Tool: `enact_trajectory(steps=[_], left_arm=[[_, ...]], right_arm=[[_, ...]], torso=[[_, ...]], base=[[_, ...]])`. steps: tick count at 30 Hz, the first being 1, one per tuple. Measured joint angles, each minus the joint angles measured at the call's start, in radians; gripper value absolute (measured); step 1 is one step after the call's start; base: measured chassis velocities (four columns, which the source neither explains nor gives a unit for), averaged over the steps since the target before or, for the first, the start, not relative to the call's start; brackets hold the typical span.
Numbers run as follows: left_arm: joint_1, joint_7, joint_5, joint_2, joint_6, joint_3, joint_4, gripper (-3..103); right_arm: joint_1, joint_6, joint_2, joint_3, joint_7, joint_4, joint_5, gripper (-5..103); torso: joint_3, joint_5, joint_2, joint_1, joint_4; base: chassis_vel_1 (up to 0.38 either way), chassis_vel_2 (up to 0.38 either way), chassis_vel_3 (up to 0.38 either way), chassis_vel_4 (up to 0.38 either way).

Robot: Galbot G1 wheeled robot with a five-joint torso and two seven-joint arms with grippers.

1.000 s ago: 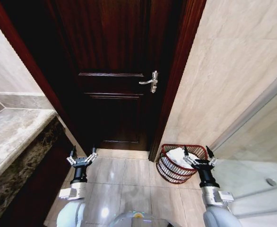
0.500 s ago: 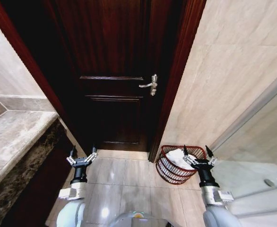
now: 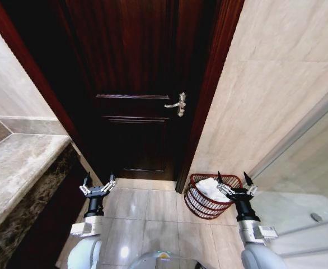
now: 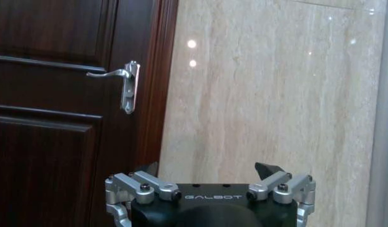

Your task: Discard the used towel into the hamper.

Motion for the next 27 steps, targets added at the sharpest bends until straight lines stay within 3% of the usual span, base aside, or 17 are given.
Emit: enact_trajectory(steps=[27], left_arm=[[0.007,-0.002,-0.001,-0.004,0.0,-0.015,-0.024,100]], right_arm=[[0.011,-0.002,-0.002,0.001,-0.012,0.015,-0.001,100]], torso=[[0.079,0.0,0.142,0.063,0.0]], base=[[0.0,0.0,0.0,0.0]])
